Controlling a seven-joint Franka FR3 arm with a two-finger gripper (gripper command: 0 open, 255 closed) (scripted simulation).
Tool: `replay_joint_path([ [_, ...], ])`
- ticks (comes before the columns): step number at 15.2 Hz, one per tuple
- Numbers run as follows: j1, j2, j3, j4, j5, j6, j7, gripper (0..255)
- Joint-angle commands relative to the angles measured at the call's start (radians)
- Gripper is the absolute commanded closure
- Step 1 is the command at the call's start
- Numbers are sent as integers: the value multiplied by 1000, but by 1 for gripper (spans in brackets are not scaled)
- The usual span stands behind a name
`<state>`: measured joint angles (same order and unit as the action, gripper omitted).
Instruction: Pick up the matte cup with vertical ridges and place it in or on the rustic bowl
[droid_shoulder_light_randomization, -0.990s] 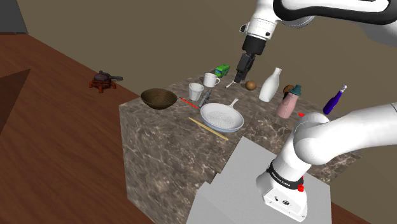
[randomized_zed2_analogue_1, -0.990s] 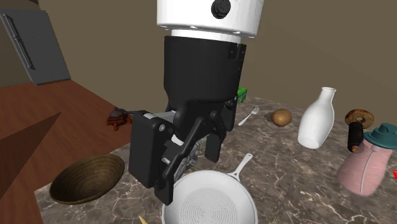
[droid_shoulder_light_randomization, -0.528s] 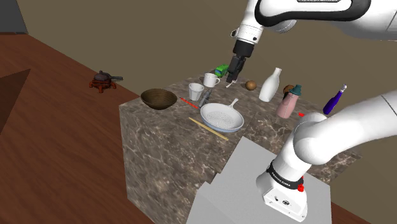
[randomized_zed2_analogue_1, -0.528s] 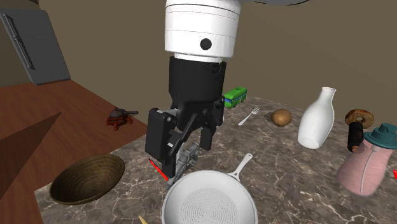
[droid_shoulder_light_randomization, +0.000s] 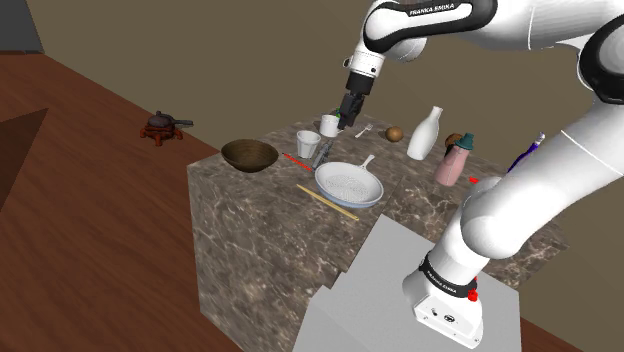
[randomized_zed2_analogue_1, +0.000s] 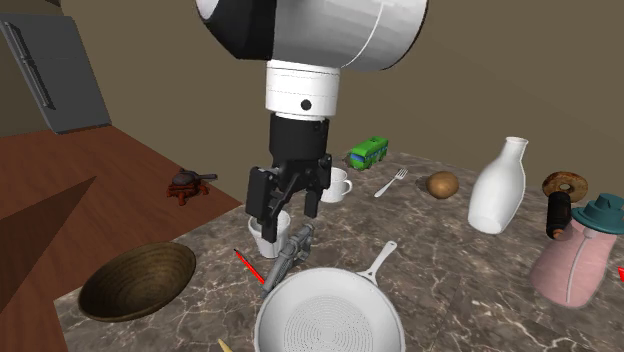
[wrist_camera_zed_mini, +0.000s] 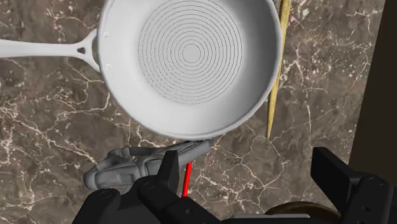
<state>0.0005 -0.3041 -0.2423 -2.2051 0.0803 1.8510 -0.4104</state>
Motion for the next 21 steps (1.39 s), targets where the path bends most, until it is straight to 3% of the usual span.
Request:
replay_joint_path([
  [1, 0, 81, -21, 51, 15, 21, -37, 0],
  [10, -37, 455, -81, 345, 127, 41, -206, 0],
  [18, -131, 811, -71, 725, 227, -34, -301, 0],
  [21, -126, 815, -67, 692, 231, 3, -305, 0],
])
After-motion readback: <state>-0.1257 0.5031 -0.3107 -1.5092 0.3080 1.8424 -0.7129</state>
